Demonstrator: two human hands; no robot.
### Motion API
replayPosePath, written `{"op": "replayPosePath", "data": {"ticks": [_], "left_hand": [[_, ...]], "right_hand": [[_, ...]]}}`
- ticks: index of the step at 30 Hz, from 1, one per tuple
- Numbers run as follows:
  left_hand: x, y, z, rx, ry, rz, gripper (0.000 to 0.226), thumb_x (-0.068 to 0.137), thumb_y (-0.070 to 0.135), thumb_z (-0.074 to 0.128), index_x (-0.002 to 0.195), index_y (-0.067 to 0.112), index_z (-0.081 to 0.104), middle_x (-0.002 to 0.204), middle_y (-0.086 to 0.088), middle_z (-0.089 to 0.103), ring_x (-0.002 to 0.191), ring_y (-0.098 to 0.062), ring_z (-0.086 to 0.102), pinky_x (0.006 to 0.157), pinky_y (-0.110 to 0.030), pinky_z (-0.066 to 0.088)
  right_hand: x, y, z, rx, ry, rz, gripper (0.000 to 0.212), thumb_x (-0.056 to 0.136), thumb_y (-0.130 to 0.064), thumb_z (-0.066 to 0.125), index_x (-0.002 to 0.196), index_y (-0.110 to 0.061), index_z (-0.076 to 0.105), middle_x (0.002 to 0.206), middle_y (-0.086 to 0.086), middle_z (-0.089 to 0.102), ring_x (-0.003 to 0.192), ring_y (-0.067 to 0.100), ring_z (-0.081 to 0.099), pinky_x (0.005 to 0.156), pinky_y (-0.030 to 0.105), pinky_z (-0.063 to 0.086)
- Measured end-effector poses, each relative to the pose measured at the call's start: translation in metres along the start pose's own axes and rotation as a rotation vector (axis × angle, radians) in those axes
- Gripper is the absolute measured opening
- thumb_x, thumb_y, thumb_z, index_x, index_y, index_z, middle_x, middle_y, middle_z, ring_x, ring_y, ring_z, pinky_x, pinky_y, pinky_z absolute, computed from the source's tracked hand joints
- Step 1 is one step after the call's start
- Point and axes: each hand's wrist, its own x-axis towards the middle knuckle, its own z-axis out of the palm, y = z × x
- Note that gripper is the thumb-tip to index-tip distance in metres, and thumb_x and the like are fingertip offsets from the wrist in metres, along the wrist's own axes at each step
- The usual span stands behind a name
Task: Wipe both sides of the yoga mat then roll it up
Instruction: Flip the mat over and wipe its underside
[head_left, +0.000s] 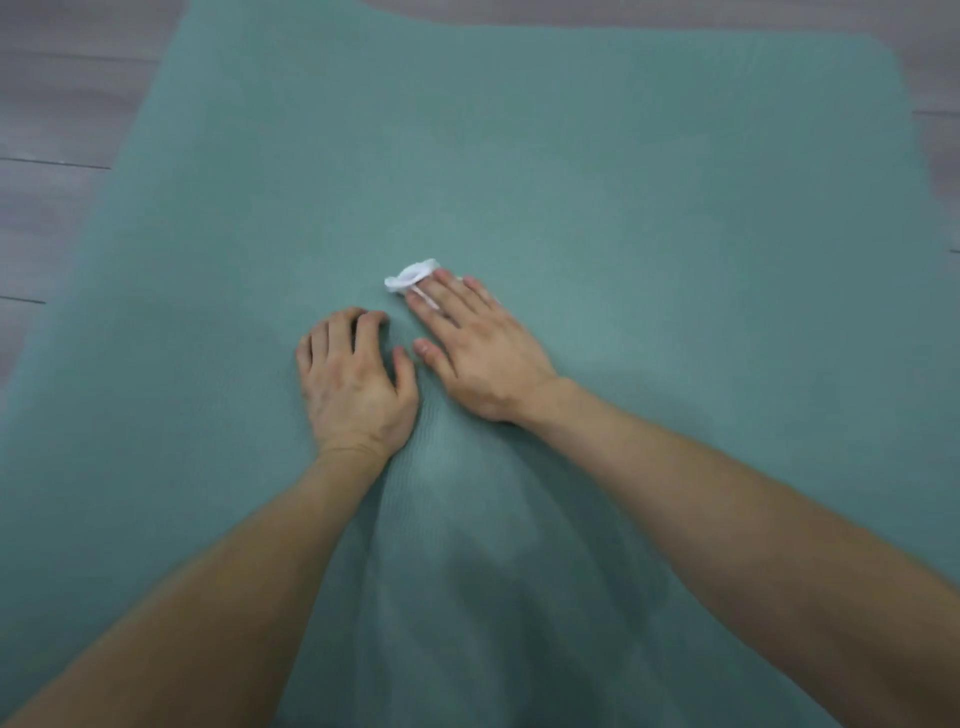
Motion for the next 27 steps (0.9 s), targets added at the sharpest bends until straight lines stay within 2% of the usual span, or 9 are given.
{"op": "replayPosePath", "data": {"ticks": [4, 6, 9, 12, 17, 20, 23, 25, 27], "left_hand": [[-0.006, -0.004, -0.003, -0.014, -0.061, 0.049, 0.041, 0.096, 0.037, 0.053, 0.130, 0.016, 0.063, 0.135, -0.008, 0.060, 0.123, -0.035, 0.054, 0.106, -0.049, 0.043], [-0.018, -0.013, -0.001, -0.030, -0.118, 0.090, 0.054, 0.102, 0.040, 0.047, 0.148, 0.014, 0.054, 0.155, -0.009, 0.050, 0.145, -0.032, 0.043, 0.121, -0.050, 0.033], [-0.033, -0.017, 0.000, -0.014, -0.142, 0.122, 0.061, 0.105, 0.043, 0.040, 0.159, 0.015, 0.042, 0.168, -0.008, 0.036, 0.158, -0.025, 0.026, 0.129, -0.048, 0.020], [-0.030, -0.014, -0.002, -0.006, -0.123, 0.106, 0.060, 0.103, 0.043, 0.044, 0.156, 0.015, 0.046, 0.166, -0.008, 0.039, 0.156, -0.026, 0.031, 0.128, -0.048, 0.021], [-0.030, -0.015, -0.002, 0.001, -0.108, 0.114, 0.059, 0.103, 0.041, 0.047, 0.155, 0.014, 0.047, 0.165, -0.009, 0.040, 0.155, -0.027, 0.033, 0.127, -0.049, 0.023], [-0.031, -0.014, -0.002, 0.002, -0.112, 0.109, 0.060, 0.103, 0.041, 0.046, 0.156, 0.014, 0.047, 0.166, -0.009, 0.040, 0.156, -0.027, 0.032, 0.127, -0.049, 0.023], [-0.031, -0.014, -0.002, -0.003, -0.125, 0.108, 0.060, 0.104, 0.042, 0.044, 0.157, 0.014, 0.045, 0.167, -0.008, 0.038, 0.157, -0.026, 0.030, 0.127, -0.049, 0.023], [-0.032, -0.015, -0.002, -0.008, -0.125, 0.097, 0.060, 0.104, 0.042, 0.043, 0.157, 0.015, 0.045, 0.167, -0.008, 0.037, 0.157, -0.025, 0.029, 0.127, -0.050, 0.022], [-0.031, -0.015, -0.002, -0.018, -0.135, 0.101, 0.060, 0.103, 0.041, 0.043, 0.157, 0.015, 0.045, 0.167, -0.007, 0.037, 0.157, -0.025, 0.028, 0.128, -0.049, 0.021]], "right_hand": [[-0.014, 0.052, -0.015, 0.070, 0.257, 0.164, 0.035, 0.103, -0.022, 0.051, 0.135, -0.013, 0.063, 0.139, 0.011, 0.056, 0.132, 0.031, 0.051, 0.116, 0.043, 0.040], [-0.018, 0.089, -0.026, 0.086, 0.351, 0.442, 0.027, 0.099, -0.014, 0.052, 0.123, -0.007, 0.062, 0.131, 0.017, 0.054, 0.123, 0.037, 0.054, 0.111, 0.043, 0.043], [-0.012, 0.104, -0.033, 0.097, 0.376, 0.659, 0.036, 0.097, -0.010, 0.051, 0.131, -0.002, 0.053, 0.137, 0.021, 0.051, 0.126, 0.040, 0.052, 0.112, 0.042, 0.041], [-0.008, 0.060, -0.029, 0.141, 0.317, 0.479, 0.047, 0.097, -0.023, 0.054, 0.143, -0.012, 0.049, 0.144, 0.011, 0.048, 0.134, 0.032, 0.049, 0.119, 0.040, 0.037], [-0.020, 0.006, -0.005, 0.136, 0.172, 0.014, 0.032, 0.106, -0.020, 0.051, 0.133, -0.006, 0.059, 0.143, 0.012, 0.054, 0.144, 0.029, 0.045, 0.127, 0.042, 0.027], [-0.010, 0.012, -0.004, 0.096, 0.137, 0.047, 0.048, 0.109, -0.024, 0.041, 0.154, -0.008, 0.046, 0.163, 0.010, 0.042, 0.158, 0.025, 0.028, 0.130, 0.048, 0.017], [0.001, 0.000, 0.000, -0.037, -0.061, -0.111, 0.062, 0.111, -0.042, 0.025, 0.164, -0.011, 0.032, 0.172, 0.006, 0.028, 0.162, 0.022, 0.017, 0.132, 0.044, 0.009], [0.007, 0.016, -0.003, -0.043, -0.149, -0.175, 0.061, 0.111, -0.041, 0.023, 0.165, -0.012, 0.029, 0.173, 0.005, 0.024, 0.162, 0.022, 0.015, 0.133, 0.039, 0.001], [0.018, 0.067, -0.019, -0.031, -0.103, 0.022, 0.064, 0.108, -0.037, 0.023, 0.165, -0.007, 0.027, 0.173, 0.012, 0.024, 0.162, 0.028, 0.016, 0.131, 0.037, -0.003]]}}
